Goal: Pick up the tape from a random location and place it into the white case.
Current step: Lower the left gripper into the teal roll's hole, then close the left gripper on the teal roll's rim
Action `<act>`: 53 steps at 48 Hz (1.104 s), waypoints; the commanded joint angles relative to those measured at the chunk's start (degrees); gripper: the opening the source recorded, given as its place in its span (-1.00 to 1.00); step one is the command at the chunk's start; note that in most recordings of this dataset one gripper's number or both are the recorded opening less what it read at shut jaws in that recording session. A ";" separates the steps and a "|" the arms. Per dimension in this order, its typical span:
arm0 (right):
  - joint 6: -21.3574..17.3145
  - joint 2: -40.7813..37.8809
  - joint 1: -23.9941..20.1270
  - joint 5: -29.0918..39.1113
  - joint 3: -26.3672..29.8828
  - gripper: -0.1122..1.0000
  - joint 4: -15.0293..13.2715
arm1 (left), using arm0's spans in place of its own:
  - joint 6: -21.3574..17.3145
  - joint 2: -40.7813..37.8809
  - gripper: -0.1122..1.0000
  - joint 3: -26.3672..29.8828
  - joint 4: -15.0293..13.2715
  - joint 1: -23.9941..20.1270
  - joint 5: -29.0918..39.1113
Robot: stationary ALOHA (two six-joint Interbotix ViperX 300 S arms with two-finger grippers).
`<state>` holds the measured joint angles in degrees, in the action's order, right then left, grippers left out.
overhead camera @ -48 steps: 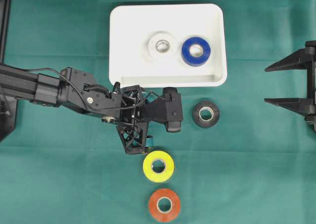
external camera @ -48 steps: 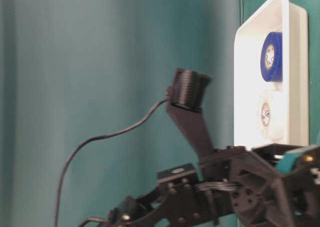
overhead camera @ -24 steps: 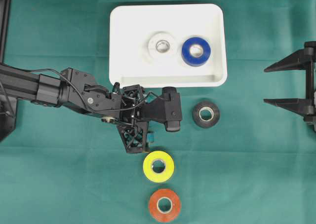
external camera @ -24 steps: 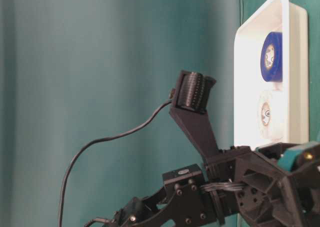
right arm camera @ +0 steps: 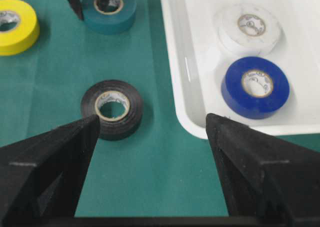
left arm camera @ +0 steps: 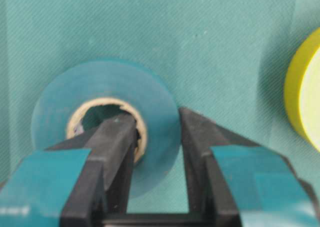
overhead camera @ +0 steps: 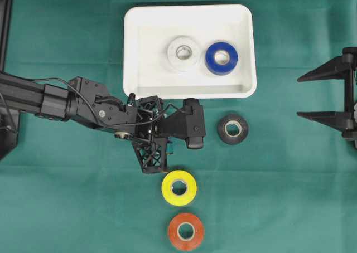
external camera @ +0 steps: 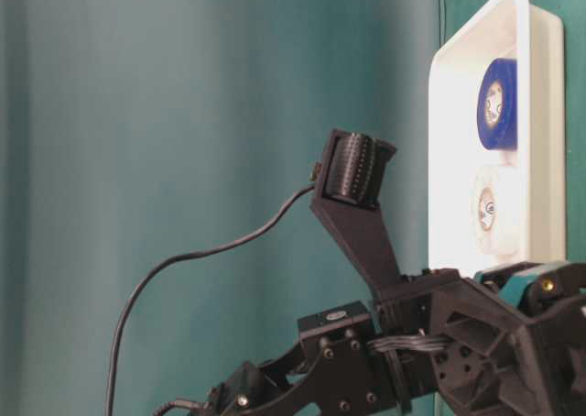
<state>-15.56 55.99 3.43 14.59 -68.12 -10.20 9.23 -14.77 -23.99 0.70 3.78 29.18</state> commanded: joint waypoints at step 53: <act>0.00 -0.44 0.09 -0.44 0.97 0.69 -0.09 | 0.00 11.16 -0.45 6.06 0.09 1.23 11.34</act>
<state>-15.56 55.99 3.43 14.50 -68.12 -10.20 9.32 -6.68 -20.13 0.62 4.83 39.29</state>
